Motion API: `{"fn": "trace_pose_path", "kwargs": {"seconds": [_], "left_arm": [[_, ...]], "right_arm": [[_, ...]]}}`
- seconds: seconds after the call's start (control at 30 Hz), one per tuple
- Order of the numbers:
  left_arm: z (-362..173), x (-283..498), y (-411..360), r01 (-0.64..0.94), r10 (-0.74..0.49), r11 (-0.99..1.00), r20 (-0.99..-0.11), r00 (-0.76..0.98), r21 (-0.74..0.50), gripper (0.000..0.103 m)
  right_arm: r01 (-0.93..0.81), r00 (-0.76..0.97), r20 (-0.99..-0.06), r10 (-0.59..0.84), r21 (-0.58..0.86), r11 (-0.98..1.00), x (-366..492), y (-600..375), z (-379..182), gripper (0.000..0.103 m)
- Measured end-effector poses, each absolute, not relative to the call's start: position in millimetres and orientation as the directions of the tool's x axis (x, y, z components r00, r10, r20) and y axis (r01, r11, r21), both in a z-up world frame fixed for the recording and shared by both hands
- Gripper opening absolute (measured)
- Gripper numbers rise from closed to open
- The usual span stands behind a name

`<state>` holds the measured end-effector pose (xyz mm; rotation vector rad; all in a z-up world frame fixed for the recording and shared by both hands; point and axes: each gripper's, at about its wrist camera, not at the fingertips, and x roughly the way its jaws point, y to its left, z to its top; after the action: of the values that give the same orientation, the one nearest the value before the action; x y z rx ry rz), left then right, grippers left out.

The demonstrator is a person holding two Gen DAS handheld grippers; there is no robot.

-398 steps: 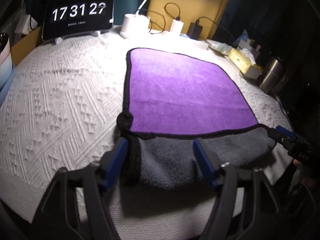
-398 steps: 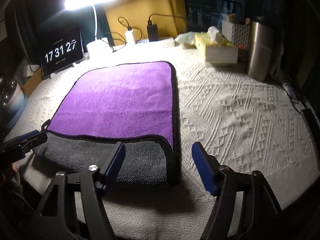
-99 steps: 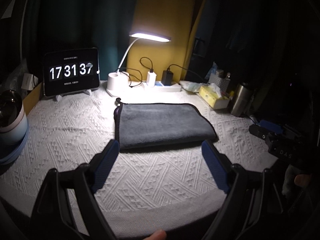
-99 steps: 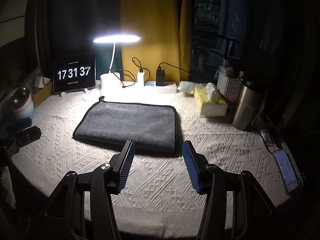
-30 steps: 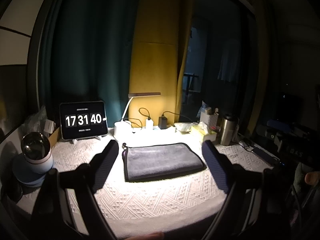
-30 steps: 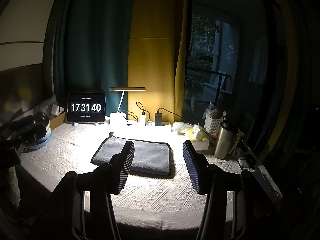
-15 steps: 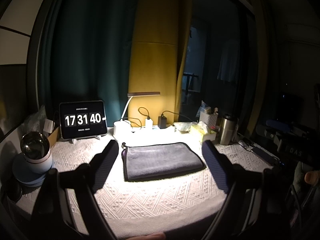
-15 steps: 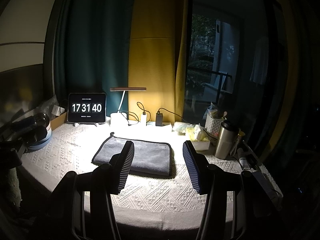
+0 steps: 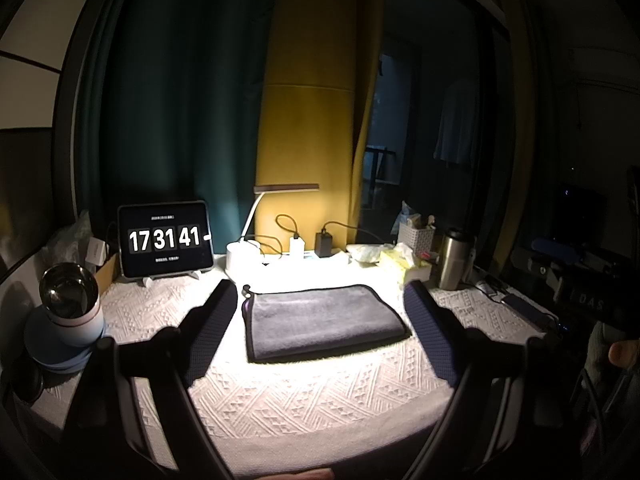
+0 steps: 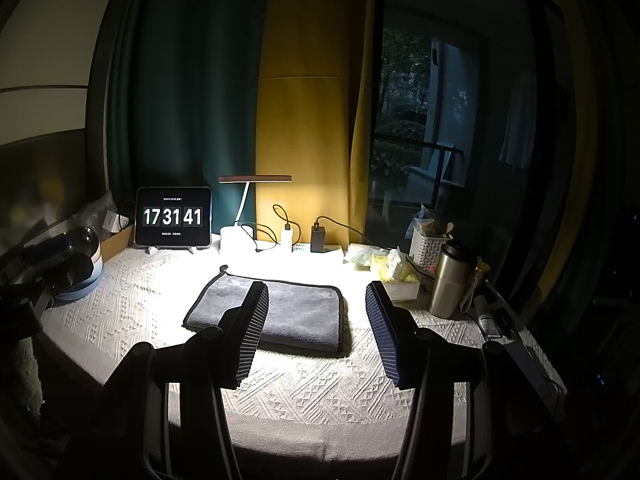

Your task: Fold towel

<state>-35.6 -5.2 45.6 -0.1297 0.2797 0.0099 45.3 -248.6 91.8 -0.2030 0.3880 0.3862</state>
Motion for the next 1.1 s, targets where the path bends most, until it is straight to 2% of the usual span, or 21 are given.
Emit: {"fn": "trace_pose_path", "kwargs": {"seconds": [1.1], "left_arm": [[42.7,-39.4,-7.1,-0.010,-0.028,0.991,-0.286,0.958,-0.131,0.086]], "right_arm": [[-0.409,0.848,-0.415,0.330,-0.117,0.905,49.5,-246.8,86.8,0.054]]}}
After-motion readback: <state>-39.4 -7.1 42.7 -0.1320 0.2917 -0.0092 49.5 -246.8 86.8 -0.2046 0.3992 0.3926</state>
